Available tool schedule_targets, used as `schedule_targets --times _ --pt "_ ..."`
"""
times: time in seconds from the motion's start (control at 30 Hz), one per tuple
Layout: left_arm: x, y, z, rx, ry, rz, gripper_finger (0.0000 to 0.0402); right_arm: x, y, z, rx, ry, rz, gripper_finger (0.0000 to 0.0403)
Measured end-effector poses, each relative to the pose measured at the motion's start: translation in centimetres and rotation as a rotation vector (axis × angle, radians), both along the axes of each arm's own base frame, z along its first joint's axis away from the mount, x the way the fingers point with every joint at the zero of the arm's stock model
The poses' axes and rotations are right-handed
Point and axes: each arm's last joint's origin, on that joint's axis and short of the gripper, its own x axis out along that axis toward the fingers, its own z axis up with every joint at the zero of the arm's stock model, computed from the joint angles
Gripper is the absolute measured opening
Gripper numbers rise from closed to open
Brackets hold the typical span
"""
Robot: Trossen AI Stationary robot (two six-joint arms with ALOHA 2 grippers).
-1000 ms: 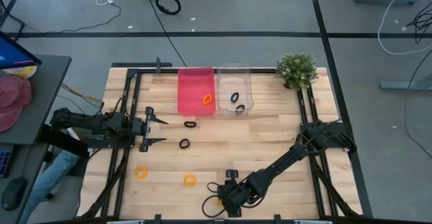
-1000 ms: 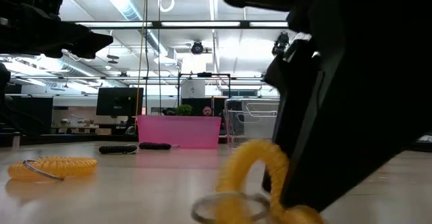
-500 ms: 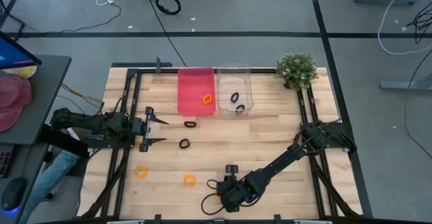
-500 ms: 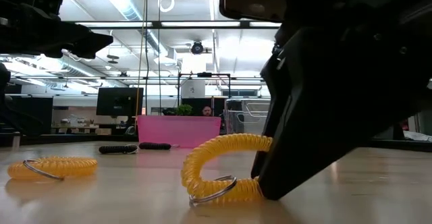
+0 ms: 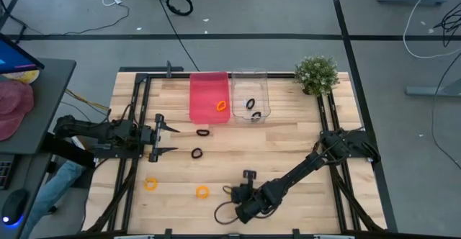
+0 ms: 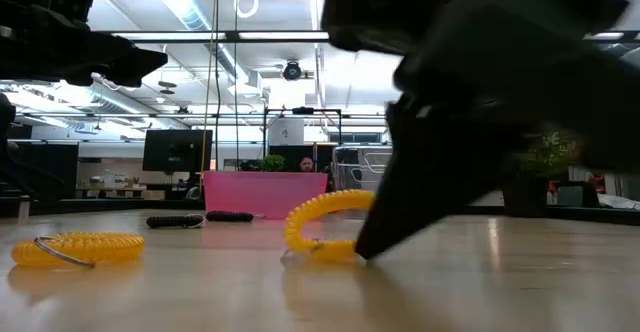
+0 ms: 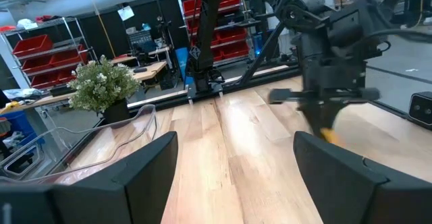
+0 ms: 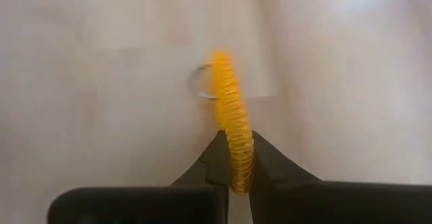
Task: Sort spring keychains
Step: Put the yellow spring keychain into the red bin
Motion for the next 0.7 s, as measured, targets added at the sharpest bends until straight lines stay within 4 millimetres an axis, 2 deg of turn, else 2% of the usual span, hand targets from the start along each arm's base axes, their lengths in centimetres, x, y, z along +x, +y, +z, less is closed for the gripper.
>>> schedule_targets --times 0.13,0.37,0.7 --pt "0.0 0.0 0.0 0.000 0.000 0.000 0.0298 0.7 -1.2 0.9 -0.001 -0.028 -0.044 0.0019" --pt "0.0 0.0 0.0 0.000 -0.001 0.000 0.0298 1.7 -3.3 0.9 -0.009 -0.009 -0.087 0.0019" --pt "0.0 0.0 0.0 0.000 0.000 0.000 0.0298 3.6 -8.2 1.2 -0.070 0.030 -0.110 0.0019"
